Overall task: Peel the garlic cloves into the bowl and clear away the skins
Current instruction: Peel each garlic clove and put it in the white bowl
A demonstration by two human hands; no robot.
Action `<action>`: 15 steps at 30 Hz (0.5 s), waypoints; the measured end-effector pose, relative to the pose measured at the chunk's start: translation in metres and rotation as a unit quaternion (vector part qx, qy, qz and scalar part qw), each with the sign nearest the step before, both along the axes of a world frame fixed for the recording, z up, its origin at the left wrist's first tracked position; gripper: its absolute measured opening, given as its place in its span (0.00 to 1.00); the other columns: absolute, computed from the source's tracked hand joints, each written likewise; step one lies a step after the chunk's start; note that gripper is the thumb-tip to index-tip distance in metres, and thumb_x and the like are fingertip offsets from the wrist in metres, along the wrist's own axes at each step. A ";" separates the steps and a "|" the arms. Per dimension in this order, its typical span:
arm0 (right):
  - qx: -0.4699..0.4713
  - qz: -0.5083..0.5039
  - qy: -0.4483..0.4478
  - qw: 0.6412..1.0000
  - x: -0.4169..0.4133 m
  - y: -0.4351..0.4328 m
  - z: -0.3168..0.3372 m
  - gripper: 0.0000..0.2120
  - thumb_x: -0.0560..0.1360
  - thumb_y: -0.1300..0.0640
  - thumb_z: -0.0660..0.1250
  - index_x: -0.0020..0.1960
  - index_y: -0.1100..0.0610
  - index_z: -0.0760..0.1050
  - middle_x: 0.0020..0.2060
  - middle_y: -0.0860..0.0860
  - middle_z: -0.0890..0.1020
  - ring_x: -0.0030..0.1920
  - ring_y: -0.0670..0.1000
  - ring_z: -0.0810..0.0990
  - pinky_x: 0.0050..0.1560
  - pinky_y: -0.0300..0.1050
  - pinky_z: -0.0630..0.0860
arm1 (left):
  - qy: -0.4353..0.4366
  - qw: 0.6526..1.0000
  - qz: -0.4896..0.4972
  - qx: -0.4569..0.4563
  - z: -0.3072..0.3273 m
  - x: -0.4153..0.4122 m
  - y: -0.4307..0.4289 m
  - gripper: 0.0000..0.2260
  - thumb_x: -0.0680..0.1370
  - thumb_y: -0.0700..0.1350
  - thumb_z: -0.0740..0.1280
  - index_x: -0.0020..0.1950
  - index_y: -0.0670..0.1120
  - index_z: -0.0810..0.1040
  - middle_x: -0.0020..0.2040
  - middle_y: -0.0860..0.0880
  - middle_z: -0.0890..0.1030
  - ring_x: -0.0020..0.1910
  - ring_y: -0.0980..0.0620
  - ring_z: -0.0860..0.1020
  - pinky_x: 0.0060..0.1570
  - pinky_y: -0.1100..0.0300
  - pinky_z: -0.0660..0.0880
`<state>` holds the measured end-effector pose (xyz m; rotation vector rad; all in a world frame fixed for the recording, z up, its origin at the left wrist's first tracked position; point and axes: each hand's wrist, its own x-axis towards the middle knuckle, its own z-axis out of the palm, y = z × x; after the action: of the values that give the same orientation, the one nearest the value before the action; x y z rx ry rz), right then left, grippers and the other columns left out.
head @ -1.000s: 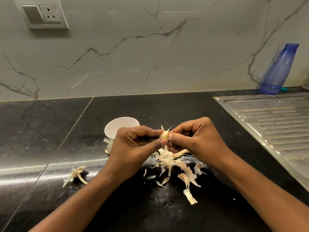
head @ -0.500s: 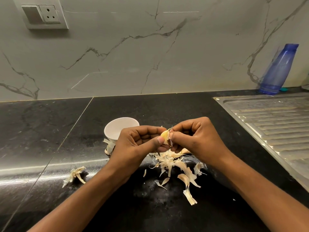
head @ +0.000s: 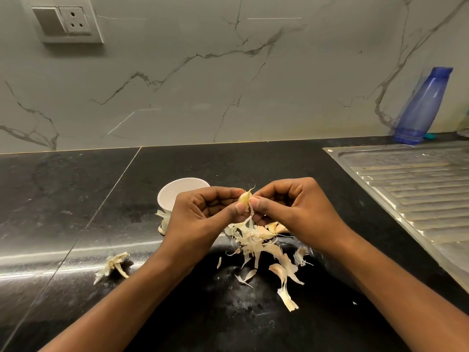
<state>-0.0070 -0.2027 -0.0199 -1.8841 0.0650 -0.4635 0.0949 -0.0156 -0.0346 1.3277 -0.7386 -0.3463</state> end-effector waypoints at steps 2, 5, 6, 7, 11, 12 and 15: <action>0.002 0.002 -0.001 1.000 -0.001 0.000 0.000 0.06 0.78 0.61 0.75 0.53 0.62 0.86 0.41 0.56 0.89 0.41 0.56 0.89 0.44 0.47 0.87 | 0.011 1.000 -0.002 0.000 -0.001 0.000 -0.001 0.13 0.75 0.38 0.75 0.59 0.39 0.85 0.50 0.41 0.88 0.48 0.42 0.88 0.50 0.56 0.84; 0.027 0.005 -0.001 1.000 0.000 0.002 -0.001 0.05 0.79 0.62 0.74 0.53 0.62 0.86 0.41 0.57 0.89 0.41 0.57 0.89 0.44 0.46 0.86 | 0.052 0.999 -0.013 -0.002 -0.001 0.001 -0.002 0.14 0.75 0.38 0.73 0.60 0.39 0.85 0.51 0.39 0.88 0.46 0.44 0.87 0.49 0.57 0.84; 0.034 0.006 0.000 0.999 0.001 0.002 -0.001 0.05 0.79 0.62 0.73 0.53 0.62 0.86 0.41 0.57 0.89 0.41 0.57 0.89 0.44 0.46 0.86 | 0.068 0.998 -0.018 -0.003 -0.001 0.002 -0.003 0.14 0.75 0.38 0.73 0.60 0.39 0.85 0.52 0.39 0.88 0.46 0.44 0.87 0.49 0.58 0.84; 0.040 0.007 0.002 0.999 0.002 0.002 -0.001 0.05 0.79 0.62 0.73 0.53 0.62 0.86 0.42 0.58 0.89 0.41 0.58 0.89 0.44 0.47 0.86 | 0.082 0.996 -0.024 -0.006 -0.001 0.002 -0.002 0.14 0.75 0.39 0.73 0.60 0.39 0.85 0.52 0.38 0.88 0.47 0.44 0.87 0.50 0.58 0.84; 0.061 0.006 0.010 0.998 0.003 0.000 0.000 0.05 0.80 0.64 0.72 0.53 0.64 0.86 0.42 0.60 0.88 0.41 0.60 0.88 0.43 0.47 0.86 | 0.125 0.991 -0.045 -0.014 0.003 0.003 -0.001 0.14 0.75 0.39 0.71 0.60 0.38 0.84 0.54 0.37 0.87 0.49 0.43 0.86 0.51 0.57 0.85; 0.063 0.004 0.012 0.998 0.003 0.001 0.001 0.04 0.80 0.64 0.72 0.52 0.64 0.85 0.41 0.60 0.88 0.40 0.59 0.88 0.42 0.46 0.86 | 0.135 0.989 -0.053 -0.015 0.004 0.003 -0.001 0.14 0.75 0.39 0.71 0.60 0.37 0.84 0.55 0.37 0.87 0.49 0.43 0.86 0.51 0.57 0.85; 0.064 -0.004 0.014 0.998 0.003 0.001 0.000 0.03 0.79 0.65 0.73 0.49 0.65 0.85 0.39 0.62 0.87 0.38 0.58 0.87 0.40 0.46 0.85 | 0.150 0.986 -0.067 -0.014 0.005 0.003 -0.002 0.14 0.77 0.39 0.69 0.61 0.37 0.84 0.55 0.36 0.86 0.48 0.44 0.86 0.49 0.58 0.85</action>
<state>-0.0041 -0.2018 -0.0202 -1.7653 0.1181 -0.4297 0.0975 -0.0171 -0.0297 1.1687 -0.5770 -0.6258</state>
